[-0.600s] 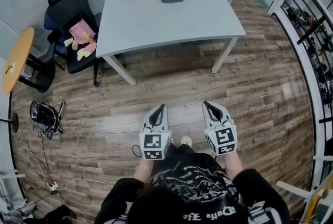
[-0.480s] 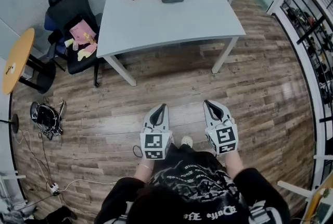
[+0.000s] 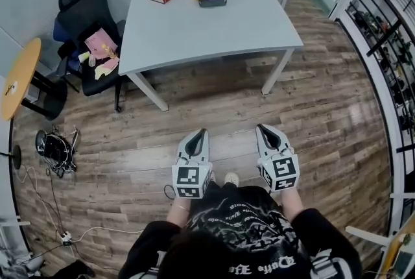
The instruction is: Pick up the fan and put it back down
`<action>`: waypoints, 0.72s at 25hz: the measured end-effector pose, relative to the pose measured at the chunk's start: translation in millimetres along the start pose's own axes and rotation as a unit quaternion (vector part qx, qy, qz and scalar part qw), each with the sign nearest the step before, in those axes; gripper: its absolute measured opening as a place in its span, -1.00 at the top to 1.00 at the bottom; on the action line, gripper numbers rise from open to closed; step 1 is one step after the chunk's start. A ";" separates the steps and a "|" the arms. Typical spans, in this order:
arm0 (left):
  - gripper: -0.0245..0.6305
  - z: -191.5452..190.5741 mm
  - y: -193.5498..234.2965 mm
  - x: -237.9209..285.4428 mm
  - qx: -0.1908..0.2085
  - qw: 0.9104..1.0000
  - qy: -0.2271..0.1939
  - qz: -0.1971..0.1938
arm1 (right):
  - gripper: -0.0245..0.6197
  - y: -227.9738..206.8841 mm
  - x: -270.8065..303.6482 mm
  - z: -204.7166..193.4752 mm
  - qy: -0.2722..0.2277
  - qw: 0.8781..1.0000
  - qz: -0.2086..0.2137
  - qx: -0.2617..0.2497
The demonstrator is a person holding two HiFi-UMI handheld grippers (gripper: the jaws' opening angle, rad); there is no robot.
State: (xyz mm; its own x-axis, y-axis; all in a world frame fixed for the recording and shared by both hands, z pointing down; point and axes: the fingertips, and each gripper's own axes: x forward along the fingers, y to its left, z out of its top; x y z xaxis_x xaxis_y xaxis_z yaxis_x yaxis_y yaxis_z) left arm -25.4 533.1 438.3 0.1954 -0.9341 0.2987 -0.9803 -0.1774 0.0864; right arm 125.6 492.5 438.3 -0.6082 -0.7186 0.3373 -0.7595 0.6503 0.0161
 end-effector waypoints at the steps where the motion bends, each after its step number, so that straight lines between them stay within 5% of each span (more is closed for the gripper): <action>1: 0.85 0.3 -0.7 0.1 -0.003 1.000 -0.002 -0.003 | 0.90 -0.1 1.2 0.8 -0.002 1.000 0.002 0.003; 3: 0.79 0.9 -1.5 1.4 -0.012 1.000 -0.004 -0.013 | 0.70 2.3 5.4 4.7 -0.006 1.000 0.012 0.006; 6: 0.22 0.3 -2.5 4.2 -0.020 0.999 -0.001 -0.031 | 0.33 6.3 11.1 8.2 -0.008 1.000 0.028 0.007; 14: 0.10 4.4 11.9 1.9 -0.012 0.999 -0.001 -0.052 | -0.04 19.3 19.6 9.2 0.003 1.000 0.020 0.009; 18: 0.07 0.2 26.2 0.7 -0.001 0.998 0.002 -0.056 | -0.06 29.4 29.2 10.9 0.000 1.000 0.009 0.005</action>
State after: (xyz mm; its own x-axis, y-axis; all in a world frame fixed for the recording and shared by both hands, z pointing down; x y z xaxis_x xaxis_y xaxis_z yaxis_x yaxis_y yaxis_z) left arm -51.0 527.7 440.5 0.3046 -0.9068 0.2913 -0.9521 -0.2808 0.1215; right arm 83.1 488.0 438.4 -0.6212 -0.7069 0.3382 -0.7511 0.6602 0.0005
